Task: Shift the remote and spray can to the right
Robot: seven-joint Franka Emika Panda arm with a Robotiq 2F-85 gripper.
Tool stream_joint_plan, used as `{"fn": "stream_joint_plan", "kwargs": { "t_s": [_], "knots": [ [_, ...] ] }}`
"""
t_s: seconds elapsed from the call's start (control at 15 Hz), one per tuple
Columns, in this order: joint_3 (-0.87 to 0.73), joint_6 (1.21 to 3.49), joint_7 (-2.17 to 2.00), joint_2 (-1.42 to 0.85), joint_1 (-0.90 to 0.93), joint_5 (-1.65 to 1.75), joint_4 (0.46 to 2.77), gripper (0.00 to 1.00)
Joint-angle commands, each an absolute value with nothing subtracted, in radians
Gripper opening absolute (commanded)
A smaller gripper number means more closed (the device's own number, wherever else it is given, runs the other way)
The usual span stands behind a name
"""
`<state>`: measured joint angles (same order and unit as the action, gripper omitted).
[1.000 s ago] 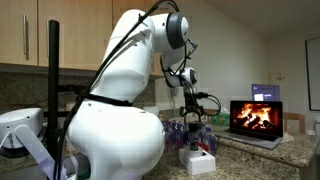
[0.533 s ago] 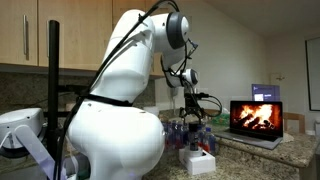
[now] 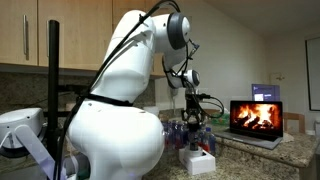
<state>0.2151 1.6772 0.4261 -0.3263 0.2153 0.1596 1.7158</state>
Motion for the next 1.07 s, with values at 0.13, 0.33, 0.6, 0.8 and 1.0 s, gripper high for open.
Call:
{"fn": "stream_joint_plan", "kwargs": {
  "t_s": [0.13,0.33,0.6,0.8,1.0],
  "knots": [
    [0.216,1.669,0.439,-0.358,0.202,0.149,1.672,0.30],
    [0.198,1.698,0.413,-0.316,0.178,0.130,1.701,0.29],
    [0.157,1.736,0.361,-0.270,0.122,0.063,1.739,0.29],
    [0.112,1.731,0.310,-0.255,0.076,0.020,1.743,0.29],
    [0.070,1.725,0.255,-0.262,0.038,-0.002,1.737,0.29]
  ]
}}
